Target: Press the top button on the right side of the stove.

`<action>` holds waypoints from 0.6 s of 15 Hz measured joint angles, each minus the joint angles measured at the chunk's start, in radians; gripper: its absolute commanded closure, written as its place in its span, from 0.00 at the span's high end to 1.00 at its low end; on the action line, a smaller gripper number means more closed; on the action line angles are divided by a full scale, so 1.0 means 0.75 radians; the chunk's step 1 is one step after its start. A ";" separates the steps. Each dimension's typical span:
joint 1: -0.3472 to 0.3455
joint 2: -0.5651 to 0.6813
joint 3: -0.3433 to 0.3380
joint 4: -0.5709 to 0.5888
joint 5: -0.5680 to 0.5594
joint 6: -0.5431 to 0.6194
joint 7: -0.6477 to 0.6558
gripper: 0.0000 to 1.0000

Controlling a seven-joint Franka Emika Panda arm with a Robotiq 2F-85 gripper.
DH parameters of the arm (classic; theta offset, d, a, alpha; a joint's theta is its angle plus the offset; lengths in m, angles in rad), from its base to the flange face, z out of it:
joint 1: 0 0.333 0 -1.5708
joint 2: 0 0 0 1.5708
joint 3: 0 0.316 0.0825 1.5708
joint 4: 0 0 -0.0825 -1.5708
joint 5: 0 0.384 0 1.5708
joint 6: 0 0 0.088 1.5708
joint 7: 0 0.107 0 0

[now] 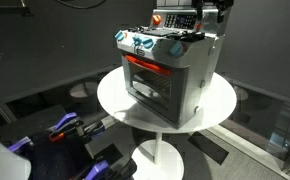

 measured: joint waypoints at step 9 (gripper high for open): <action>0.000 0.014 -0.007 0.033 0.000 -0.072 -0.002 1.00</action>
